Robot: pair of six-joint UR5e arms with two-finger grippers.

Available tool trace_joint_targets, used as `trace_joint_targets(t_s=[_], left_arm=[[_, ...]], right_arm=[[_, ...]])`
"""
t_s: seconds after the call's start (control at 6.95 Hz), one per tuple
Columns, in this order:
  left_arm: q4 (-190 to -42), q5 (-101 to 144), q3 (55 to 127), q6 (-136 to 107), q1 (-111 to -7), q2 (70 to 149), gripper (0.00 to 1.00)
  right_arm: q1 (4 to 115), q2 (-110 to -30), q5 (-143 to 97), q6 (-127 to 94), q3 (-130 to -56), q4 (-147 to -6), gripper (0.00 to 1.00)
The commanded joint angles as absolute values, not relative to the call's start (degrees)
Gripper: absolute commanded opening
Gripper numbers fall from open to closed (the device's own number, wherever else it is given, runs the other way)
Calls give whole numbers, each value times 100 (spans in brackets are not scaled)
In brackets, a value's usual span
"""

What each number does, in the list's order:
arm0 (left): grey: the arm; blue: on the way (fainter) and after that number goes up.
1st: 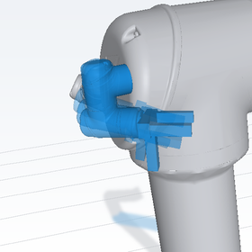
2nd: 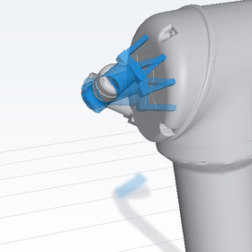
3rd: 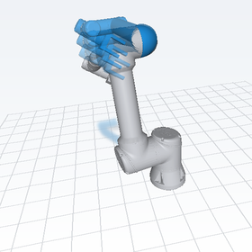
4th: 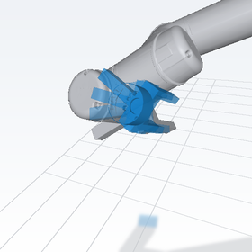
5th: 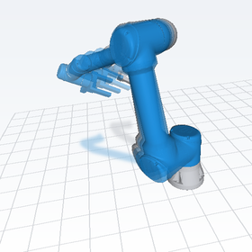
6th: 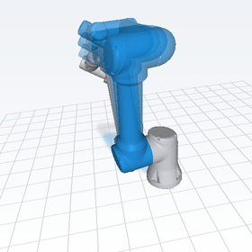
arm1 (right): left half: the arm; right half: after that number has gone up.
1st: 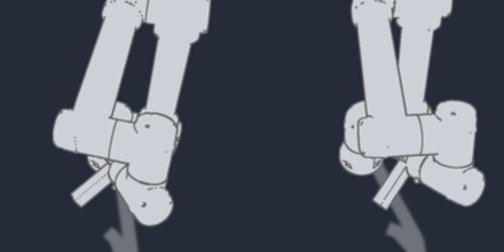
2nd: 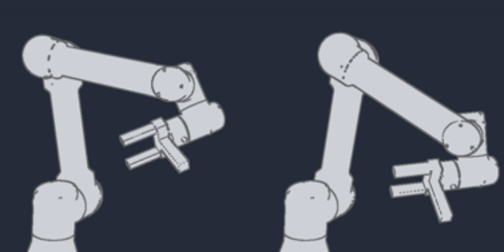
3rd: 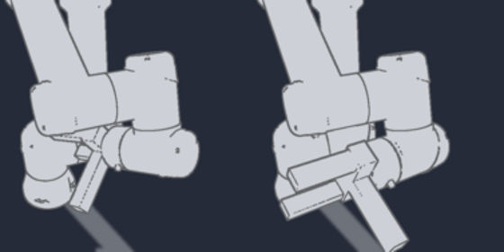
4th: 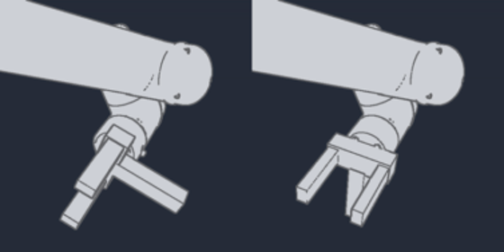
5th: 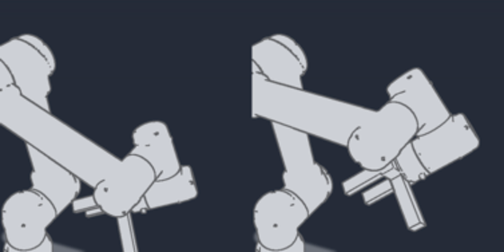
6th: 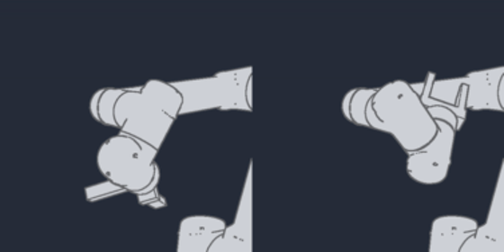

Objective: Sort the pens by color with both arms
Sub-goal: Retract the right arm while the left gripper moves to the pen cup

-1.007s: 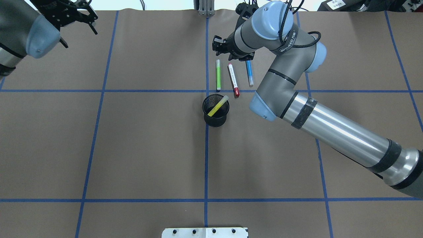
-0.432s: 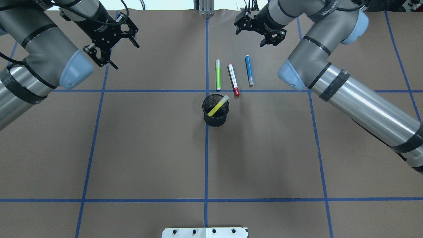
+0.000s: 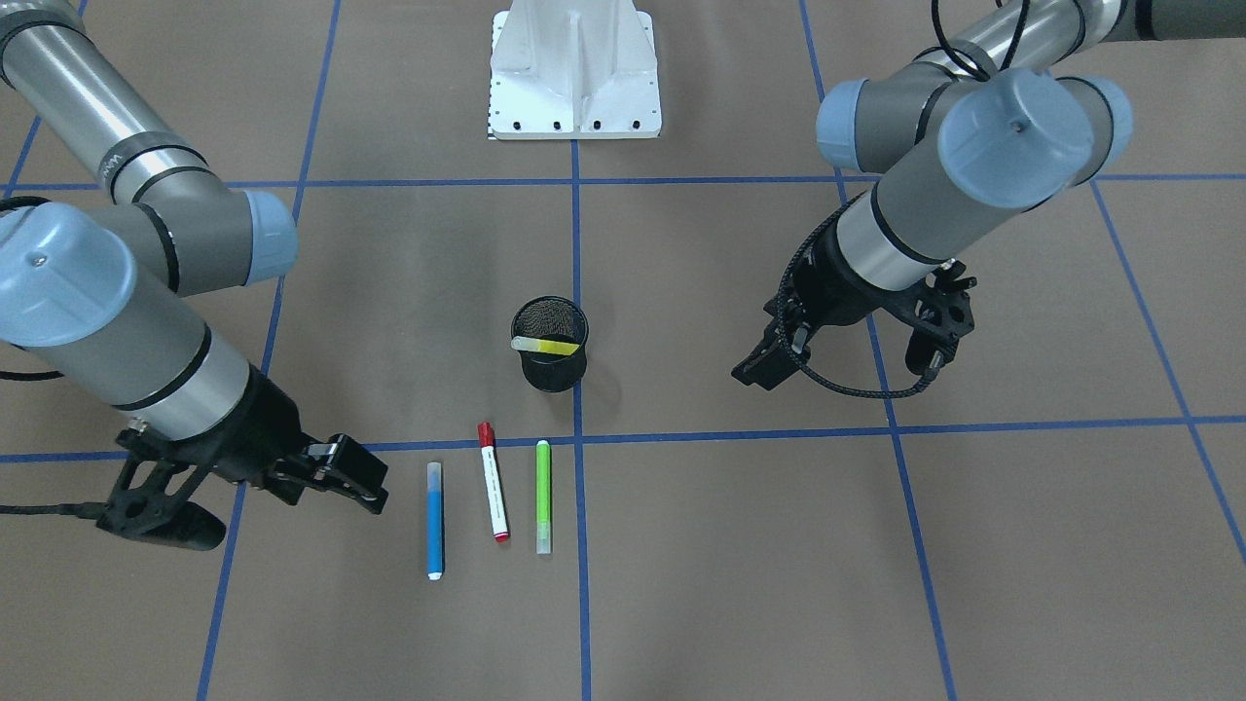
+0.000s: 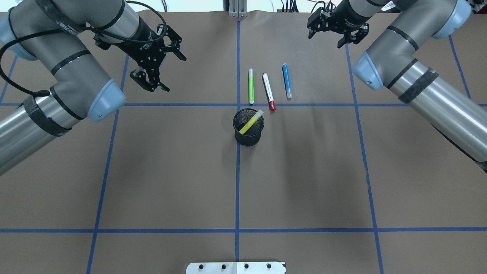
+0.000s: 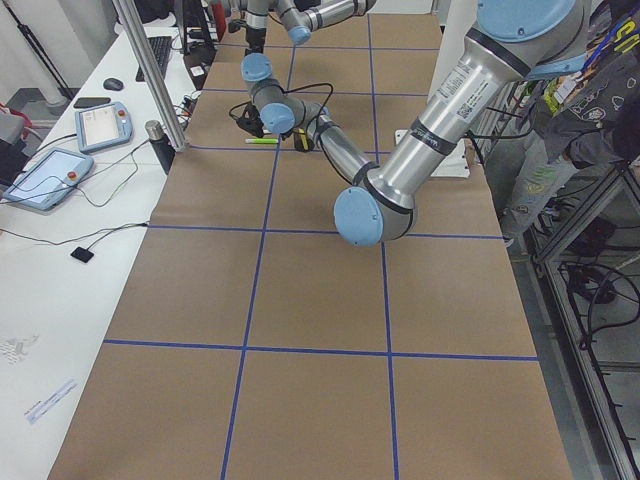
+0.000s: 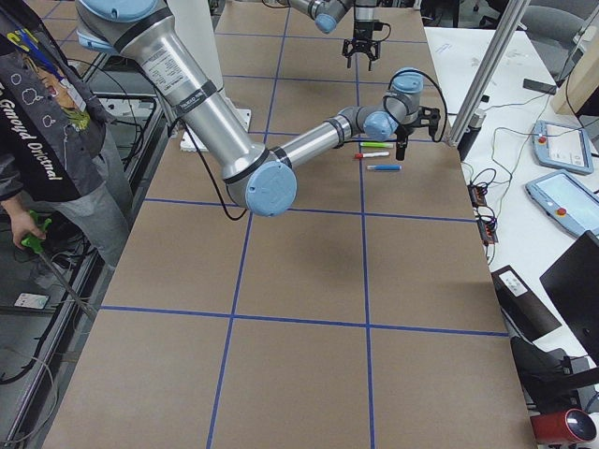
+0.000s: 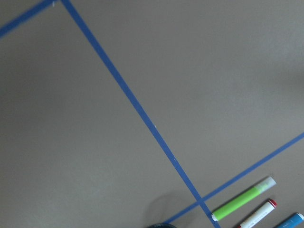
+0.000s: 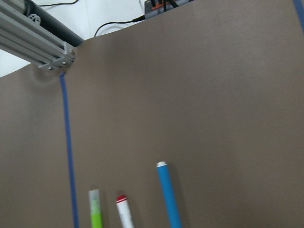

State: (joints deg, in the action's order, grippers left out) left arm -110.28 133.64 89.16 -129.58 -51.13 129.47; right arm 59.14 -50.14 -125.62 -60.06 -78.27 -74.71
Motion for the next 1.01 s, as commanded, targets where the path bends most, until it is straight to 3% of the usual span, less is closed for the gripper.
trace_joint_targets(t_s=[0.0,0.29,0.58,0.86], left_arm=[[-12212,12512,8519,-14303,-4486,13130,99],[-12769,11780,8018,-15490,-4089,13542,98],[-12832,11192,8007,-16187,-3685,13684,97],[-13025,10689,7902,-16321,-3315,13693,84]], right_arm=[[6221,-5080,-12525,-4096,-8679,-10228,100],[6433,-5797,-12393,-3055,-9375,-10424,100],[6530,-5924,-12393,-2839,-9492,-10415,100],[6539,-5967,-12393,-2883,-9553,-10406,100]])
